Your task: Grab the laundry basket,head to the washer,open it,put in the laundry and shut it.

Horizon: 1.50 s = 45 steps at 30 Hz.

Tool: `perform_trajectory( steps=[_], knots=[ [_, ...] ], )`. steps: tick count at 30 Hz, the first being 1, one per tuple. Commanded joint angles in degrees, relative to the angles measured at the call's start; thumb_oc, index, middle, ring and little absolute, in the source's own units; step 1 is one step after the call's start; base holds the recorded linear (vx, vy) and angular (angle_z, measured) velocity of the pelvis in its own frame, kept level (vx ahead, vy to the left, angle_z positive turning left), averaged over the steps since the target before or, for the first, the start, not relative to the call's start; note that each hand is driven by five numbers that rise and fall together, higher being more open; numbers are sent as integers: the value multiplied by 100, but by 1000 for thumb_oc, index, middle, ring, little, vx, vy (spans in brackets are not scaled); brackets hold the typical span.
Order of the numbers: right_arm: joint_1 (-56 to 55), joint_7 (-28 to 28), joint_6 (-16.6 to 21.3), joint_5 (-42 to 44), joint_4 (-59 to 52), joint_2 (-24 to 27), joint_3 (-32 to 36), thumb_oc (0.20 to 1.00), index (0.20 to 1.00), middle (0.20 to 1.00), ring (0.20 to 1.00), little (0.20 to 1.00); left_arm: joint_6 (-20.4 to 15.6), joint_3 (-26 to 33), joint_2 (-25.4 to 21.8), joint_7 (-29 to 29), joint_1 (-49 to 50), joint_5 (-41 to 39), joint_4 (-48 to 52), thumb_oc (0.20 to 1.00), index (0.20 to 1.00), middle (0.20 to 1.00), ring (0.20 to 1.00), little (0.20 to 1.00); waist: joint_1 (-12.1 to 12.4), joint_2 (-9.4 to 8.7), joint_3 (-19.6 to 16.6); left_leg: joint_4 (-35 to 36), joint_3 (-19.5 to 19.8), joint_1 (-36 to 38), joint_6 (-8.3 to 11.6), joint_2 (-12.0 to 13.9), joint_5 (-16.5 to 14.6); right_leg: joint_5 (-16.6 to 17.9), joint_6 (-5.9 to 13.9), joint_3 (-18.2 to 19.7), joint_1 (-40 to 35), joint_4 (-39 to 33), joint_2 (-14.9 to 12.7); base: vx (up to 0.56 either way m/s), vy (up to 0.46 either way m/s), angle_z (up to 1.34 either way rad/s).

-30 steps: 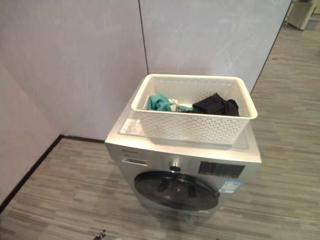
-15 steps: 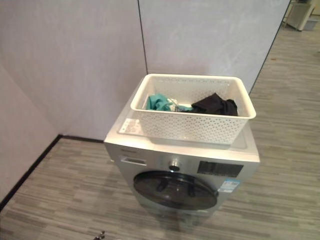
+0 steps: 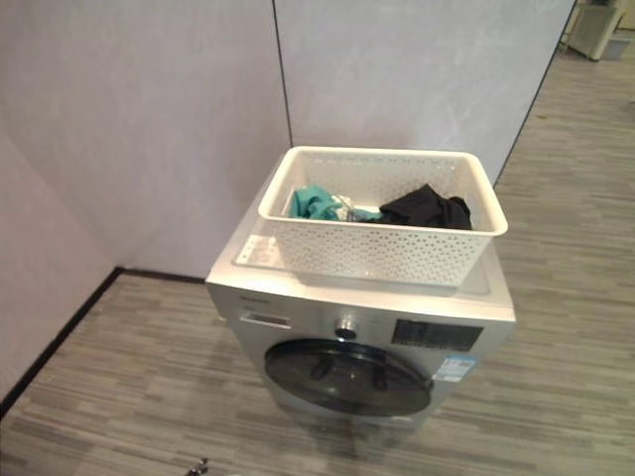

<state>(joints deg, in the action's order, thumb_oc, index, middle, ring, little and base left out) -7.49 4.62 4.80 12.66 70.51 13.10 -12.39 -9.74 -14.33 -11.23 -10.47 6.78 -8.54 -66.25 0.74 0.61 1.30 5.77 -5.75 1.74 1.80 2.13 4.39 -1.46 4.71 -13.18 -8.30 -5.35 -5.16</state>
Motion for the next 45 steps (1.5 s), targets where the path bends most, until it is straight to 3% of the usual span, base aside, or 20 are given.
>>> perform_trajectory(
  steps=[1,6,9,10,17,18,20,26,29,31,34,41,45],
  knots=[
    [420,0,-2,50,110,82,128,1000,1000,1000,1000,1000,-73,-7,-112,30,-413,32,-61,1000,1000,1000,1000,1000,86,-82,266,-77,148,209,36,70,-664,-68,332,131,126,35,-394,-3,81,-10],
    [424,23,-4,84,-79,163,243,1000,1000,1000,1000,1000,-66,28,-198,59,-397,62,-29,1000,1000,1000,1000,1000,64,-83,295,-77,32,201,-81,-6,-738,42,398,310,312,156,-472,-11,125,-22],
    [567,131,32,171,-545,317,373,1000,1000,1000,1000,1000,-75,102,-405,17,-434,52,150,1000,1000,1000,1000,1000,24,-43,538,-77,-137,148,-229,-24,-717,212,522,563,935,879,-502,-189,130,-53],
    [708,211,56,256,-818,437,441,1000,1000,1000,1000,1000,-56,159,-556,-32,-510,-6,344,1000,1000,1000,1000,1000,90,21,687,-161,-269,-18,-277,42,-660,86,515,302,1140,1312,-477,-219,53,-81],
    [708,211,56,256,-818,437,441,1000,1000,1000,1000,1000,-56,159,-556,-32,-510,-6,344,1000,1000,1000,1000,1000,90,21,686,-162,-269,-20,-277,41,-661,85,515,303,1142,1314,-478,-66,-20,-30],
    [570,378,44,-72,-1781,847,572,1000,1000,1000,1000,1000,-68,440,-746,62,-291,-246,769,1000,1000,1000,1000,1000,235,-87,570,-100,-345,-173,-302,39,-509,-316,368,3,759,2108,-444,-306,-218,3],
    [416,429,19,-349,-2382,995,660,1000,1000,1000,1000,1000,-50,539,-765,36,-217,-147,670,1000,1000,1000,1000,1000,384,-281,448,-77,-391,-179,-253,-19,-497,-292,379,-240,322,1674,-462,-176,-255,-6],
    [459,631,-146,-1332,-3386,1366,606,1000,1000,1000,1000,1000,-33,614,-784,25,-132,-52,928,1000,1000,1000,1000,1000,666,-496,441,-109,-377,-664,35,162,-142,-668,241,-666,-220,509,-312,-110,-188,-15],
    [505,692,-168,-1514,-3434,1485,600,1000,1000,1000,1000,1000,-41,609,-771,44,-119,-54,978,1000,1000,1000,1000,1000,694,-508,450,-100,-351,-733,82,188,-76,-678,224,-736,-250,418,-261,-54,-59,5],
    [648,1002,-198,-2251,-3982,2152,890,1000,1000,1000,1000,1000,-94,410,-697,105,-77,86,1263,1000,1000,1000,1000,1000,690,-446,563,-106,-176,-967,167,214,74,-688,172,-1004,-328,273,-154,-108,-63,25],
    [695,1081,-149,-2230,-4127,2312,1043,1000,1000,1000,1000,1000,-94,359,-680,105,-48,161,1214,1000,1000,1000,1000,1000,690,-406,525,-96,-107,-1032,167,204,98,-672,153,-1080,-344,186,-117,-6,-1,58],
    [1177,992,-230,-2291,-4061,2357,692,1000,1000,1000,1000,1000,-31,365,-701,104,2,248,1014,1000,1000,1000,1000,1000,796,-416,446,-77,-48,-1096,180,146,99,-669,124,-1157,-345,115,-92,36,9,15],
    [1383,879,-268,-2135,-4002,2082,361,1000,1000,1000,1000,1000,-23,349,-713,70,-44,153,1100,1000,1000,1000,1000,1000,840,-444,486,-77,-44,-1144,165,122,93,-666,117,-1175,-302,113,-97,0,0,0]
  ],
)
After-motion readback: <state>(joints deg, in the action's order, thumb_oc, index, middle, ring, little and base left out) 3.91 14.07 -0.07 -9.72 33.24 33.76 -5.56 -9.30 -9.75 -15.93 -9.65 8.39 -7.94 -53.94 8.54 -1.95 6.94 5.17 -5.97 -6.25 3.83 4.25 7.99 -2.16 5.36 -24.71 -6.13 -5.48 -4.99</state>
